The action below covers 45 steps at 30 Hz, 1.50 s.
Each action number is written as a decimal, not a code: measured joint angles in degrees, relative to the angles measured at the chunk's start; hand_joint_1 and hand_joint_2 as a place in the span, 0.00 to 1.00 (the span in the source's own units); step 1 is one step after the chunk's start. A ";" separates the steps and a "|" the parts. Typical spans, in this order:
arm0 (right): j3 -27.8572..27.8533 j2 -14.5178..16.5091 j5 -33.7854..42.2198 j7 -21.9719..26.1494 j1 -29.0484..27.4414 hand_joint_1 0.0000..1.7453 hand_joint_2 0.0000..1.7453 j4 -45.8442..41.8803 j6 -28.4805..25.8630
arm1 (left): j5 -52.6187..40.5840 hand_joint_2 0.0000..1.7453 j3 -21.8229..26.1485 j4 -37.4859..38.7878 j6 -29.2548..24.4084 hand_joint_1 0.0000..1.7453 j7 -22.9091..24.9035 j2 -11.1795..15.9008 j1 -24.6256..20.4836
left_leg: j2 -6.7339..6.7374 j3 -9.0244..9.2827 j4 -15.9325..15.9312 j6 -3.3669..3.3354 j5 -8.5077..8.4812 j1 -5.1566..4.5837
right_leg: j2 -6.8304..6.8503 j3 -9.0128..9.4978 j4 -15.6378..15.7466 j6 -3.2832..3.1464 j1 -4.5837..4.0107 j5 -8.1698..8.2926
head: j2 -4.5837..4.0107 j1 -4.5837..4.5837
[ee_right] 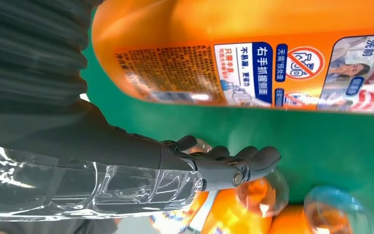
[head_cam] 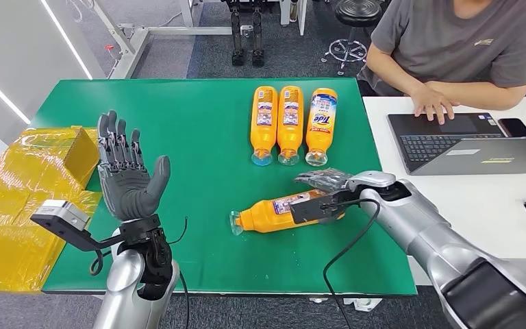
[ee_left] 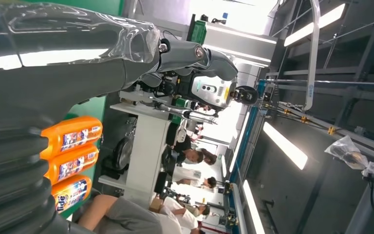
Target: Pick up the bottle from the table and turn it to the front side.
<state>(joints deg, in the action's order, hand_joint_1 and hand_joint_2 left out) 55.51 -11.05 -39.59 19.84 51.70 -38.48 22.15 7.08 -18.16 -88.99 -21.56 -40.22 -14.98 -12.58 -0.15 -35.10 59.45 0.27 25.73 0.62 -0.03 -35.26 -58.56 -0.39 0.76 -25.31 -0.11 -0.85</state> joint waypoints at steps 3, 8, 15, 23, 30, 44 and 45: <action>0.94 0.02 0.63 0.51 0.10 0.00 1.00 1.41 0.67 | 0.17 1.00 0.00 0.01 0.35 0.00 0.00 -0.04 -0.01 | 0.00 0.00 0.00 0.00 0.00 0.00 | 0.00 0.00 0.00 0.00 0.00 0.00 | 0.00 0.00; 2.39 0.02 1.36 0.66 0.07 0.00 1.00 3.06 0.92 | 0.25 1.00 0.00 0.01 0.98 0.00 0.00 -0.04 -0.02 | 0.00 0.00 0.00 0.00 0.00 0.00 | 0.00 0.00 0.00 0.00 0.00 0.00 | 0.00 -0.01; 3.73 0.02 2.02 0.56 -0.05 0.00 1.00 4.01 0.86 | 0.29 1.00 0.00 0.23 1.06 0.00 0.00 -0.06 -0.26 | 0.00 0.01 0.01 0.00 0.00 0.00 | -0.01 0.00 0.00 0.00 0.00 0.00 | 0.00 0.00; 5.05 0.02 2.41 0.54 -0.09 0.00 1.00 4.88 0.76 | 0.31 1.00 0.02 0.47 1.06 0.00 0.00 -0.53 -0.65 | 0.01 0.02 0.01 0.00 0.00 0.00 | -0.01 0.00 0.00 0.00 0.00 0.00 | 0.00 0.00; 5.95 0.02 1.83 -1.59 -0.65 0.91 1.00 5.02 -4.52 | 0.38 1.00 0.02 0.47 0.78 0.00 0.00 -0.54 -0.64 | 0.02 0.03 0.01 -0.02 -0.01 0.00 | -0.01 0.02 0.00 0.01 0.00 0.01 | 0.00 0.00; 5.78 1.64 -1.57 -5.78 -6.09 1.00 1.00 2.77 -27.09 | -0.57 1.00 0.42 -0.36 0.89 0.00 0.00 -0.49 0.11 | 0.00 0.04 0.00 -0.06 -0.05 0.01 | 0.01 0.07 0.00 0.04 -0.01 0.04 | 0.00 -0.01; 5.40 1.78 -1.98 -6.31 -6.98 1.00 1.00 2.09 -29.25 | -0.70 1.00 0.46 -0.59 0.97 0.00 0.00 -0.48 0.35 | -0.03 0.03 0.00 -0.06 -0.05 0.01 | 0.04 0.07 0.00 0.04 -0.01 0.03 | 0.00 -0.01</action>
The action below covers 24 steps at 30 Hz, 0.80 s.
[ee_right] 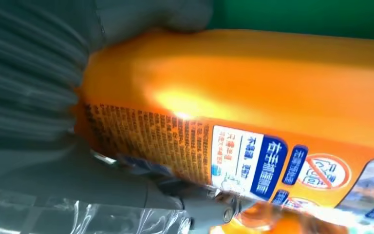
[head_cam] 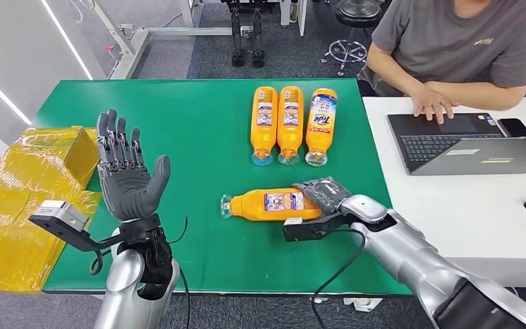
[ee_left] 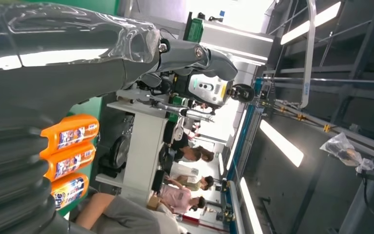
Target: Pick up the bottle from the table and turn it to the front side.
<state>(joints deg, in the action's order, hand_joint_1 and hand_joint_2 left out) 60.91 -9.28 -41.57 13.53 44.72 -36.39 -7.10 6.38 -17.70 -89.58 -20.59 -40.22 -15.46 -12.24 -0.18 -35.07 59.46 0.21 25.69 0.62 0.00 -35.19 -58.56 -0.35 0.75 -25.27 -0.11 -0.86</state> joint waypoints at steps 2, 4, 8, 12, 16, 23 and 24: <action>-1.35 0.29 -0.38 -0.85 -2.01 1.00 1.00 -1.70 -4.66 | -0.27 1.00 0.24 -0.45 0.07 0.00 0.00 0.03 0.38 | -0.04 -0.02 -0.01 0.00 0.00 0.00 | 0.04 0.00 0.00 0.00 0.00 -0.01 | 0.00 0.01; -3.40 0.70 -0.24 -1.46 -4.10 1.00 1.00 -3.69 -9.33 | -0.54 1.00 0.57 -0.88 0.05 0.00 0.00 0.05 0.67 | -0.04 -0.03 -0.01 0.00 0.00 0.00 | 0.03 -0.01 0.00 0.00 0.00 -0.01 | 0.00 0.00; -7.35 1.49 0.18 -2.03 -7.06 1.00 1.00 -6.94 -13.69 | -0.71 1.00 0.93 -1.43 -0.01 0.00 0.00 0.05 1.05 | -0.04 -0.03 -0.02 0.00 0.00 0.00 | 0.03 -0.02 0.01 0.01 0.00 -0.01 | 0.00 0.01; -9.37 1.81 0.20 -2.22 -8.45 1.00 1.00 -8.68 -13.85 | -0.72 1.00 1.00 -1.67 -0.02 0.00 0.00 0.05 1.13 | -0.04 -0.04 -0.01 -0.03 -0.02 -0.01 | 0.03 -0.01 0.01 0.01 0.01 0.00 | 0.00 0.01; -10.72 2.04 0.66 -1.92 -9.55 1.00 1.00 -9.96 -15.86 | -0.77 1.00 1.00 -1.69 -0.16 0.00 0.00 0.05 1.16 | -0.04 -0.05 0.01 -0.07 -0.04 -0.01 | 0.05 -0.01 0.01 0.02 0.01 0.01 | 0.00 0.01; -19.43 5.07 9.96 7.45 -16.61 1.00 1.00 -17.48 -29.55 | -0.65 1.00 0.99 -1.66 -2.30 0.00 0.00 -0.35 0.98 | -0.05 -0.06 -0.01 -0.07 -0.03 0.00 | 0.05 -0.05 0.01 0.02 0.00 -0.01 | 0.00 0.00; -20.79 5.62 11.89 9.56 -17.81 1.00 1.00 -18.64 -30.58 | -0.49 1.00 0.98 -1.60 -2.71 0.00 0.00 -0.44 0.88 | -0.04 -0.07 -0.02 -0.07 -0.03 0.00 | 0.05 -0.06 0.01 0.02 0.00 -0.02 | 0.00 0.00</action>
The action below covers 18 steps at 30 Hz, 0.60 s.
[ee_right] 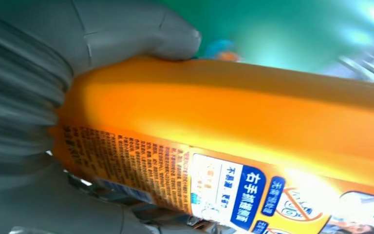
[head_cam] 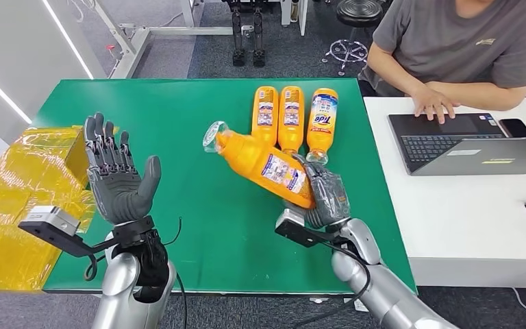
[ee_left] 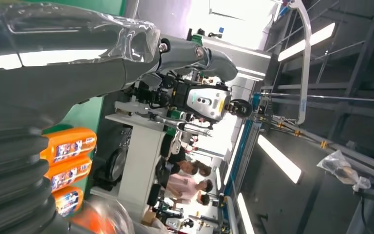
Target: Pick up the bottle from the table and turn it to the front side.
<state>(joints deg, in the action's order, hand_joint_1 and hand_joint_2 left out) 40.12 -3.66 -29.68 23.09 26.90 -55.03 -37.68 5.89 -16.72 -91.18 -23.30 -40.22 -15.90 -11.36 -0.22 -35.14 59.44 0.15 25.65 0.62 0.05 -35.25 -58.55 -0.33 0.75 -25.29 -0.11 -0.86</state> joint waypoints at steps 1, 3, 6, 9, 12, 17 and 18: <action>-1.24 0.56 1.82 2.09 -1.10 1.00 1.00 -1.00 -0.81 | 0.23 1.00 -0.03 0.10 -0.28 0.00 0.00 -0.07 -0.12 | 0.01 0.00 -0.01 0.00 0.00 0.00 | -0.01 0.00 0.00 0.00 0.00 0.00 | 0.00 0.00; -3.33 1.73 4.60 5.90 -2.87 1.00 1.00 -2.44 -1.86 | 1.65 1.00 -0.10 0.43 0.51 0.00 0.00 -0.26 -0.38 | 0.03 -0.01 -0.01 0.00 0.00 0.00 | -0.03 -0.01 0.00 0.00 0.00 0.00 | 0.00 -0.01; -5.45 3.44 6.17 9.80 -4.14 1.00 1.00 -3.31 -2.27 | 6.09 1.00 -0.15 1.43 6.36 0.00 0.00 -0.63 -0.52 | 0.06 -0.01 -0.01 0.00 0.00 -0.01 | -0.05 -0.01 0.00 0.00 0.01 0.01 | 0.00 0.00; -6.36 4.99 7.14 11.68 -4.33 1.00 1.00 -3.66 -2.19 | 8.21 1.00 -0.19 2.61 9.74 0.00 0.00 -0.78 -0.59 | 0.10 0.01 0.00 0.00 -0.01 -0.01 | -0.08 -0.01 0.00 0.00 0.01 0.02 | 0.00 -0.01; -6.55 6.02 7.88 12.20 -4.28 1.00 1.00 -3.86 -1.79 | 8.51 1.00 -0.63 3.75 10.16 0.00 0.00 -0.80 -0.80 | 0.09 0.01 0.00 -0.01 -0.02 -0.01 | -0.07 -0.01 0.00 0.00 0.01 0.02 | 0.00 0.00; -6.51 6.71 9.27 11.50 -4.30 1.00 1.00 -3.92 -0.44 | 8.99 1.00 -2.33 6.66 13.13 0.00 0.00 -0.82 -1.46 | 0.07 0.00 0.01 -0.01 -0.02 -0.01 | -0.05 -0.01 0.01 0.00 0.01 0.02 | 0.00 -0.01; -6.50 6.72 9.58 11.15 -4.41 1.00 1.00 -3.93 -0.13 | 9.07 1.00 -2.76 7.34 14.06 0.00 0.00 -0.84 -1.62 | 0.07 0.00 0.01 -0.01 -0.02 -0.01 | -0.05 -0.01 0.01 0.00 0.01 0.02 | 0.00 0.00</action>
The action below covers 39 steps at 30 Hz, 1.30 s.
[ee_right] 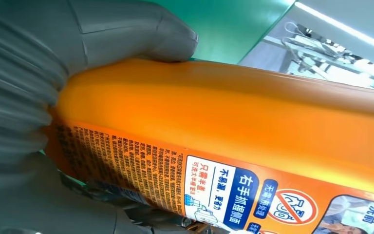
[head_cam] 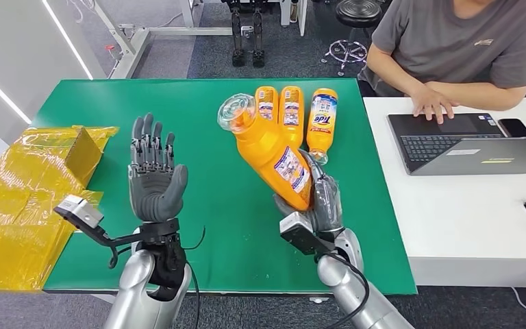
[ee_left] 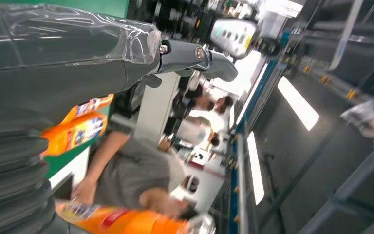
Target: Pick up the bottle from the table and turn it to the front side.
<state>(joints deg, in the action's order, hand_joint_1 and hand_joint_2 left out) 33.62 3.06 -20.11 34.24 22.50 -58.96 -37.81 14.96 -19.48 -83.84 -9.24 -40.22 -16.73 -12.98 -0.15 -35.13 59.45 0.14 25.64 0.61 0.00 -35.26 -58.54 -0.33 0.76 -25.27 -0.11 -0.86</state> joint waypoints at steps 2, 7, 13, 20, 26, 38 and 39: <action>0.00 -0.01 0.35 -0.66 -0.52 1.00 1.00 -0.16 0.57 | 0.02 1.00 -0.86 1.25 1.98 0.00 0.00 -0.02 -0.29 | 0.00 0.00 0.00 0.00 0.01 0.00 | -0.01 0.00 0.01 0.00 0.00 0.00 | 0.00 0.01; 0.15 -0.03 -1.17 -3.20 -2.51 1.00 1.00 -1.32 3.10 | -0.15 1.00 -2.71 3.89 4.79 0.00 0.00 -0.07 -0.92 | 0.01 -0.01 0.00 -0.01 0.02 0.00 | -0.02 -0.02 0.03 0.00 0.00 0.00 | 0.00 0.00; 1.19 -0.08 -3.17 -6.87 -3.01 1.00 1.00 -1.71 7.76 | -0.18 1.00 -3.28 5.80 5.78 0.00 0.00 -0.14 -1.27 | 0.04 0.00 -0.01 0.00 0.02 0.00 | -0.05 -0.02 0.01 0.00 0.00 0.00 | 0.00 0.00; 3.52 -0.03 -6.46 -9.21 -2.96 1.00 1.00 -1.70 11.86 | -0.40 1.00 -3.29 6.89 6.55 0.00 0.00 -0.23 -1.48 | 0.04 0.00 0.00 0.00 0.01 0.00 | -0.04 -0.02 0.00 0.00 0.00 0.00 | 0.00 0.01; 4.59 0.05 -8.45 -9.24 -2.66 1.00 1.00 -1.69 15.92 | -0.46 1.00 -3.14 7.25 6.94 0.00 0.00 -0.23 -1.55 | 0.03 -0.03 -0.01 0.00 0.01 0.00 | -0.04 -0.02 0.00 0.00 0.00 0.00 | 0.00 0.00; 6.10 0.80 -11.53 -8.64 0.49 1.00 1.00 -0.06 22.51 | -1.58 1.00 -2.12 7.33 7.18 0.00 -0.02 -0.25 -1.45 | 0.01 -0.03 0.00 0.00 0.00 0.00 | -0.02 -0.01 -0.01 0.00 0.00 0.00 | 0.00 0.00; 6.19 0.91 -11.70 -8.53 0.91 1.00 1.00 0.36 22.97 | -1.68 1.00 -1.93 7.32 7.18 0.00 -0.03 -0.25 -1.42 | 0.01 -0.02 0.00 0.00 0.00 0.00 | -0.01 -0.01 -0.01 0.00 0.00 0.00 | 0.00 0.00</action>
<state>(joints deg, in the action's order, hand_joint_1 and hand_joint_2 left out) 39.81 3.97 -31.81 25.70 23.41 -58.60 -14.84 13.28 -21.41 -76.52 -2.05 -40.25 -16.98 -14.40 -0.13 -35.16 59.44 0.14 25.64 0.62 -0.02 -35.27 -58.55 -0.33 0.76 -25.27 -0.11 -0.86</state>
